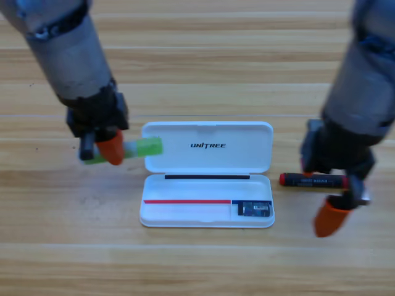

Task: Clean up eraser and pencils

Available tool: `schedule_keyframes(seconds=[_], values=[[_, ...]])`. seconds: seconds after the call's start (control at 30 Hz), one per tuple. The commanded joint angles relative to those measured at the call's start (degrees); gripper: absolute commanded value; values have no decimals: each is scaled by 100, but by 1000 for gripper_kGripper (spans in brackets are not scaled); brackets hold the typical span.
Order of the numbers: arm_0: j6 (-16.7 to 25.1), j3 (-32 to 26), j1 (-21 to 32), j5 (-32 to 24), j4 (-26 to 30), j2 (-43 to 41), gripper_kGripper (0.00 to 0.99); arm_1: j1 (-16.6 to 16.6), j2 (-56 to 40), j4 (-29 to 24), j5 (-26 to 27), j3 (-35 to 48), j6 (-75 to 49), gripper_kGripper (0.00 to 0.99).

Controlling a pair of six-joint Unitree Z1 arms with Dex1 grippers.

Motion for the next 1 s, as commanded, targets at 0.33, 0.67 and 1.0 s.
schedule_keyframes(seconds=[0.33,0.67,1.0], values=[[-126,-577,-950,-187,-30,1443,0,-1293,1216,-846,-338,201,-1364,985],[-152,-797,-1020,-196,-30,1645,0,-1363,1876,-1021,-478,-212,-1646,923],[-152,-824,-1029,-284,-30,1715,0,-1477,2122,-1057,-698,-247,-1795,822]])
